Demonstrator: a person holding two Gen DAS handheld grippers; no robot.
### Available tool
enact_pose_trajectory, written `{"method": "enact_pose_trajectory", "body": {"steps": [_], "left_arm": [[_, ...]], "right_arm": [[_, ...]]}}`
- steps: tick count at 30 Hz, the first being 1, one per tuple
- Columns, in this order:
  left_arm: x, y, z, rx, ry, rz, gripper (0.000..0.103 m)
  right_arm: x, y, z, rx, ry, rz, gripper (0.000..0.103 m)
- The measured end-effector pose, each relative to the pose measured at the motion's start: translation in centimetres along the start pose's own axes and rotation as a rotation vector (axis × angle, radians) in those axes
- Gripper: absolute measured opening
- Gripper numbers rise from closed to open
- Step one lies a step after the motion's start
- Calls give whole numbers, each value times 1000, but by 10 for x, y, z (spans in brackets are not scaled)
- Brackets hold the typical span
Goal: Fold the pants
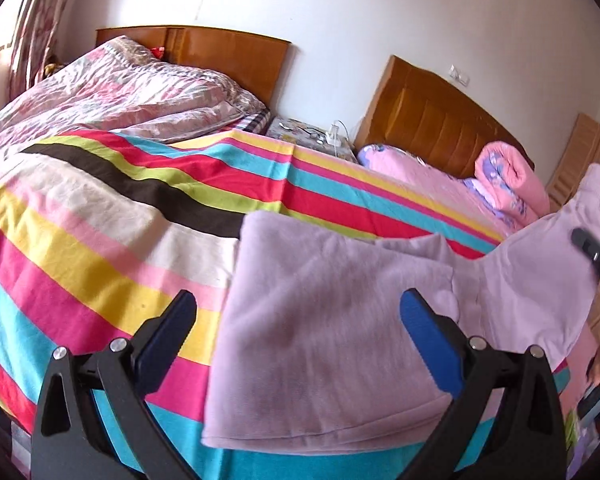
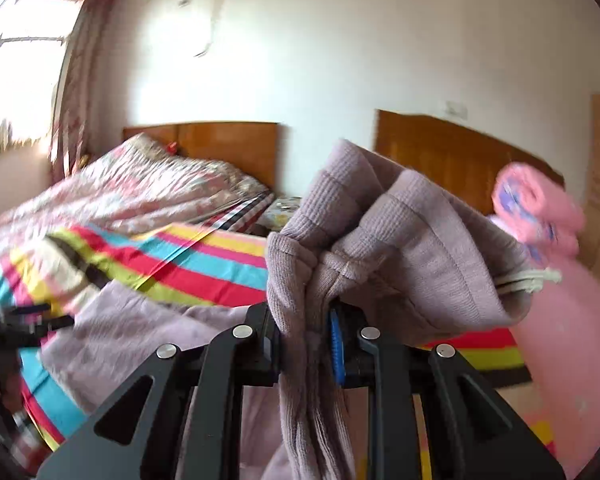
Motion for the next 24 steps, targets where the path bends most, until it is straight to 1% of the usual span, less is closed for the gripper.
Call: {"method": "enact_pose_trajectory", "body": {"steps": [1,2,3,4,5,6,7,9,10,12,13,14,15,16,19,20,21,23,24], "left_arm": [[2,6,-10,-8,37,1,102],[3,11,-18,-19,67,-3,102],[1,15,-25,-27,92,-12,102],[-1,17,-32,-35,115,-23,102],[-5,19,-37,-53,133,-38,102],[-11,20,-38,-79,143,-55,102],[-16,22,-38,-107,150,-73,102],[-21,21,-31,-181,161,-105,102],[-22,19,-25,-232,174,-124,102],[-22,14,-5,-356,201,-179,101],[-21,11,7,-416,202,-211,101],[-22,8,21,-461,192,-246,101],[-22,3,34,-486,176,-289,101],[-23,-3,45,-492,163,-330,101],[-20,-28,62,-450,141,-424,101],[-19,-38,66,-449,147,-452,101],[-17,-48,71,-474,162,-481,101],[-15,-68,82,-548,205,-541,100],[-14,-78,86,-567,226,-560,96]], "right_arm": [[-12,-8,-44,27,144,-33,22],[-31,-15,-84,59,274,-70,22],[-56,-22,-116,99,379,-108,22],[-80,-24,-144,143,456,-149,21],[-101,-29,-160,167,509,-181,20],[-107,-28,-165,115,543,-134,20],[-108,-27,-165,91,546,-123,20],[-103,-26,-157,121,491,-130,20],[-99,-26,-155,127,481,-125,20],[-95,-21,-152,111,489,-89,19],[-93,-16,-152,104,488,-73,19],[-91,-14,-151,95,483,-56,19],[-89,-12,-153,87,478,-39,19],[-87,-9,-151,78,472,-21,19],[-81,-1,-146,62,461,12,19],[-78,0,-145,58,454,23,19],[-77,1,-144,57,448,29,19],[-76,2,-148,66,451,26,19],[-77,0,-149,76,455,21,20]]}}
Point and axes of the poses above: each gripper's, at about its wrist camera, not at the fingertips, and y roughly against the way its jaws point, z to its right, x to its top, the point moved 7 cm from there along -y, roughly the way its jaws point, and after that the axes turned 5 degrees about -y, right-handed, at the moved point
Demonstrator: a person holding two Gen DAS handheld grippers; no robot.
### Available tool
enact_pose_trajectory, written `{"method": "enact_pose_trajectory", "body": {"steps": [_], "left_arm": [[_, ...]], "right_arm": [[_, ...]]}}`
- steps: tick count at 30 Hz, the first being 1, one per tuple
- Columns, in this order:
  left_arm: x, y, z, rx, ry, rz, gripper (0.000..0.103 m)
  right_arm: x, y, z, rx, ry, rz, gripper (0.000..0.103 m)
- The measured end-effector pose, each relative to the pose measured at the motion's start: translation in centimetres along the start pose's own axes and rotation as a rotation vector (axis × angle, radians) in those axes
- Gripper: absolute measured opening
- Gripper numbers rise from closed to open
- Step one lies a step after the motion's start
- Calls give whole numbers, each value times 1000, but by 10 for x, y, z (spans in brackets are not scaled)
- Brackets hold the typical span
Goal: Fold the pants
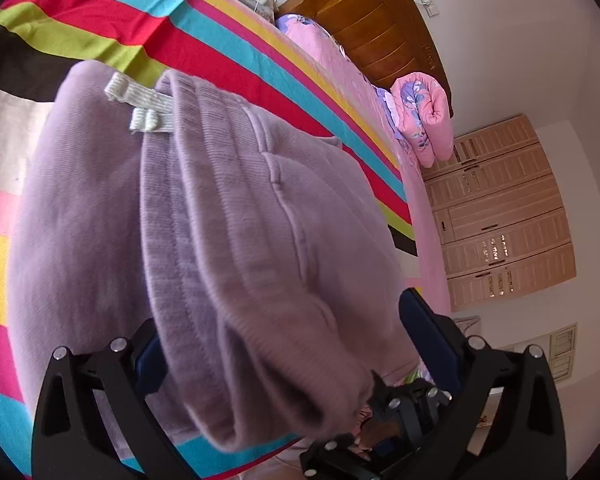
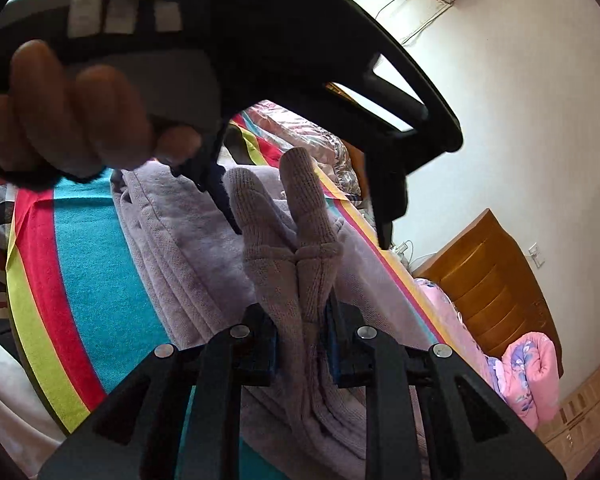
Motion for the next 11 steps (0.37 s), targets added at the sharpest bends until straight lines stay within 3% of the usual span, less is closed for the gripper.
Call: {"method": "enact_pose_trajectory", "body": {"steps": [1,2,3,7,9,11], "left_arm": [[4,-8,-2,-5,8,-11,87],[6,-17,-9,25,19,-25,63],[7,-24,-18,55,35,-30,50],[1,-21,-29,-29,39,39,42],[-1,-20,-35,-63,52,60,35],[-2,-20,-35,-75,53,75,35]], "right_arm": [[-2,-1,0,20,-2,-9,20],[-4,-6,1,40,-14,-27,22],[-6,-5,6,64,-40,-36,25],[-21,21,55,179,-266,11,64],[-39,43,91,187,-430,61,71],[-69,59,122,160,-569,63,76]]}}
Point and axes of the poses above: each gripper's, at about its wrist camera, not at the fingertips, and y roughly against the way its jaws point, z to its right, x to its top, the point moved 7 cm from there along -y, roughly the way its jaws point, and after that the axes turned 5 degrees about -y, right-handed, at the moved point
